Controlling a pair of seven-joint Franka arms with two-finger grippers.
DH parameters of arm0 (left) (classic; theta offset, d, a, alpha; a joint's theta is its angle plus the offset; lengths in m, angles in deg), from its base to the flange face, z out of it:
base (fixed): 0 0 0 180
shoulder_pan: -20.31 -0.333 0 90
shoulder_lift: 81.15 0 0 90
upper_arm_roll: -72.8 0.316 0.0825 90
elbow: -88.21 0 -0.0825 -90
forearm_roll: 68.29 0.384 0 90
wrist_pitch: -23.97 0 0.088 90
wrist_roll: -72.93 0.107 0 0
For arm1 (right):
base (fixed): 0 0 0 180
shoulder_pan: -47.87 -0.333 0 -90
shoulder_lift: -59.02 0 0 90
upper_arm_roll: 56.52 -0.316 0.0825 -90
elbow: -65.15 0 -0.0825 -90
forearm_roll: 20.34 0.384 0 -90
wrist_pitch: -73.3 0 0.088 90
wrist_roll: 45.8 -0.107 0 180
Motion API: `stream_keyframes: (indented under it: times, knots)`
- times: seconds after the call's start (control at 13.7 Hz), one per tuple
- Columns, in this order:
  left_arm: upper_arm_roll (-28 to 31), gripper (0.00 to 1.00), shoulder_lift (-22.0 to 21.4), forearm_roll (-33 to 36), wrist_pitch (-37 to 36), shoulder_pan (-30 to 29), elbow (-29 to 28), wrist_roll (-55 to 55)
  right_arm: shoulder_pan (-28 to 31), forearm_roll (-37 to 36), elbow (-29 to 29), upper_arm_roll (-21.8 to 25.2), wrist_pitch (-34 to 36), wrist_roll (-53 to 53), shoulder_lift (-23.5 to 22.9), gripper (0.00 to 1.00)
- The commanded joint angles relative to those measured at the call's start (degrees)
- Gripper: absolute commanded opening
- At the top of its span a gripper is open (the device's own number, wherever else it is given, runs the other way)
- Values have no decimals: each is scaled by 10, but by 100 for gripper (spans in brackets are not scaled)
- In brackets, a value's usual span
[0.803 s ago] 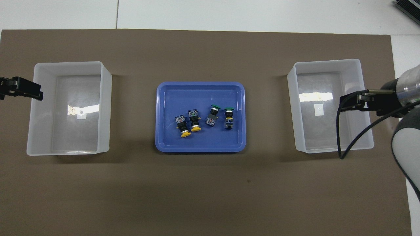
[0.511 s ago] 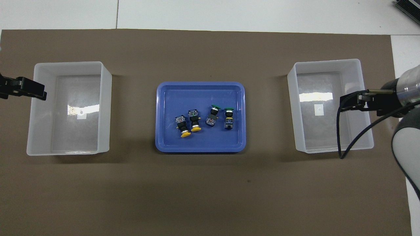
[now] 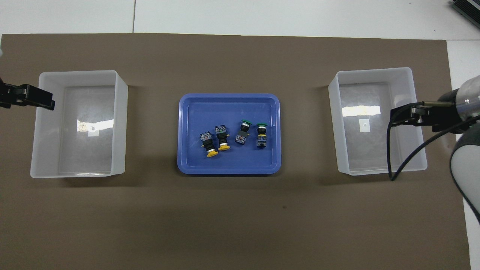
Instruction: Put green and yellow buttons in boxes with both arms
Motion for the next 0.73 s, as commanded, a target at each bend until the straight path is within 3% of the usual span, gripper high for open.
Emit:
stream_keyframes:
  times: [0.0, 0.22, 0.44, 0.66]
  knots:
    - [4, 100, -15, -1, 20, 4, -26, 3, 4, 15, -24, -3, -37, 2, 9, 100]
    - [4, 100, -41, -1, 62, 10, -84, -7, -5, 15, -33, -4, -68, -35, 2, 100]
    - [5, 100, -87, 0, 147, 47, -192, -9, -44, 14, -34, -4, -98, -97, -18, 100]
    - [3, 100, -96, -1, 181, 69, -243, -66, -75, 14, -47, -4, -141, -153, -36, 100]
